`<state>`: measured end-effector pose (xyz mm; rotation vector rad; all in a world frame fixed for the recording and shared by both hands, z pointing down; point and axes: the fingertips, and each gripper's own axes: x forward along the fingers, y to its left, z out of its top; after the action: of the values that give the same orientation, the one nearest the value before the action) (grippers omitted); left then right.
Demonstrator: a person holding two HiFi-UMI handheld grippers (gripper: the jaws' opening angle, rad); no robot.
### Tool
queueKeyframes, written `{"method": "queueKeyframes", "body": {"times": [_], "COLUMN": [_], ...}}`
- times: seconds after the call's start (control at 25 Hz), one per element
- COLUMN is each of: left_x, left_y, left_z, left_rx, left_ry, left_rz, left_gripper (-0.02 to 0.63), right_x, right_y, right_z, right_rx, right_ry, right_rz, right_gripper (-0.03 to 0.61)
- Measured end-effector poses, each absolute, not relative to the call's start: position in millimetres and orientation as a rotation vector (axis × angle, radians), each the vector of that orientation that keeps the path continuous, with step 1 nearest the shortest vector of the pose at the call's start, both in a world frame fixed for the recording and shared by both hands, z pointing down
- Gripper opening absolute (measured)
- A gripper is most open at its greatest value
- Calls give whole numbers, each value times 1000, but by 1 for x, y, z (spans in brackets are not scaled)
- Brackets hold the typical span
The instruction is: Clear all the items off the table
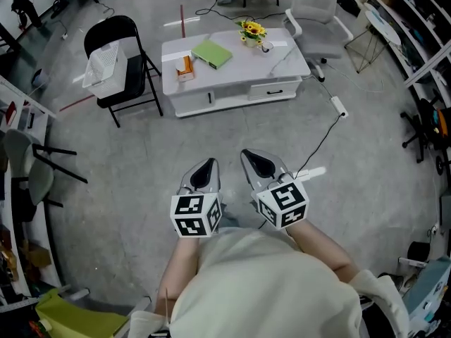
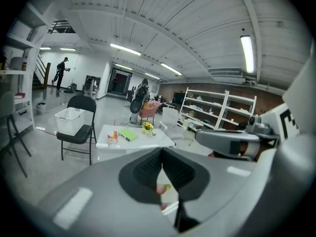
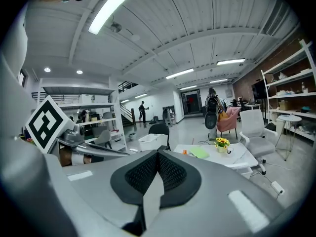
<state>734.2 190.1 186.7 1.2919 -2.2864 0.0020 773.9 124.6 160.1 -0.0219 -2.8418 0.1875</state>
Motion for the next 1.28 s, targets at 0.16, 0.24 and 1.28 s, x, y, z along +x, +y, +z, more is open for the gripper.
{"method": "queueKeyframes", "body": {"times": [0.16, 0.24, 1.28], "left_x": [705, 690, 577], "left_y": [185, 185, 180], "left_z": [188, 189, 211], "left_rx": [1329, 1344, 1242], "left_ry": [-2267, -2256, -2243], "left_rz": [28, 41, 32], "left_gripper": [9, 9, 9], "right_x": [735, 717, 613], "right_y": [129, 132, 123], "right_z": [159, 159, 172], "right_rx": [-26, -17, -30], "right_ry": [-2837, -2843, -2808], "right_rz": [186, 186, 169], "right_gripper": [-3, -3, -3]}}
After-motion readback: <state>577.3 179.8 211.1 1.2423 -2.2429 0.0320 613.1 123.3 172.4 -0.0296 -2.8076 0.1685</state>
